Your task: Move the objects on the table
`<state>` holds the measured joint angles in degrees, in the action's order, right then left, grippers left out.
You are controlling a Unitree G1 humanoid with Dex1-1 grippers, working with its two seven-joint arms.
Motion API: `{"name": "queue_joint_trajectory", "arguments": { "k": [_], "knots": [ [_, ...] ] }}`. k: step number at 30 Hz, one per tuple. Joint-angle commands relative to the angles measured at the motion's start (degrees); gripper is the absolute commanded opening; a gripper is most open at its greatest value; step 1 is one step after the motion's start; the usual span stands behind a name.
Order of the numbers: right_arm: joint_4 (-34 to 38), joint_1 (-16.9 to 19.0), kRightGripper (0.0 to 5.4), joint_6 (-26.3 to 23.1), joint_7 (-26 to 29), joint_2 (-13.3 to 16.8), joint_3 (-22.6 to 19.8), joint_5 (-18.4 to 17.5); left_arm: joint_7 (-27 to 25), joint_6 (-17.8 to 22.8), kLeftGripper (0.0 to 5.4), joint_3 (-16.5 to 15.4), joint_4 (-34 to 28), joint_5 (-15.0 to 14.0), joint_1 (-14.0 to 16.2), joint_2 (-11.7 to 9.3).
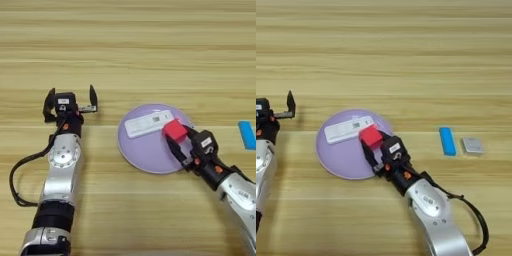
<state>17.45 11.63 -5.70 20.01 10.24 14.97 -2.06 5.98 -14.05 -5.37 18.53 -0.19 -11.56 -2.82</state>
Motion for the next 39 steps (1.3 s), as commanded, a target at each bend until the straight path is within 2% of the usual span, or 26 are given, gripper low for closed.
{"name": "queue_joint_trajectory", "arguments": {
  "k": [1, 12, 13, 26, 39],
  "knots": [
    [-0.73, -0.7, 2.26, -1.24, 0.41, 0.05, 1.14, 0.4, 0.22, 1.0, 5.4, 0.26, -0.8, 0.7, 0.55, 0.18],
    [-2.14, -1.36, 2.26, -2.07, 0.43, 0.22, 1.6, 0.86, 0.23, 1.01, 5.4, 0.31, -0.58, 0.79, 0.35, 0.16],
    [-2.18, -1.39, 2.54, -2.11, 0.46, 0.25, 1.62, 0.86, 0.25, 1.02, 5.4, 0.32, -0.58, 0.8, 0.36, 0.18],
    [-1.75, -1.22, 3.9, -0.88, 0.58, 0.16, 1.54, 0.41, 0.35, 1.1, 5.4, 0.46, -0.77, 0.89, 0.42, 0.3],
    [-0.87, -1.87, 5.33, 5.34, -1.7, -1.36, -2.12, -0.75, 0.05, 1.01, 5.4, 1.44, -0.92, 1.52, 0.6, 0.23]
  ]
}}
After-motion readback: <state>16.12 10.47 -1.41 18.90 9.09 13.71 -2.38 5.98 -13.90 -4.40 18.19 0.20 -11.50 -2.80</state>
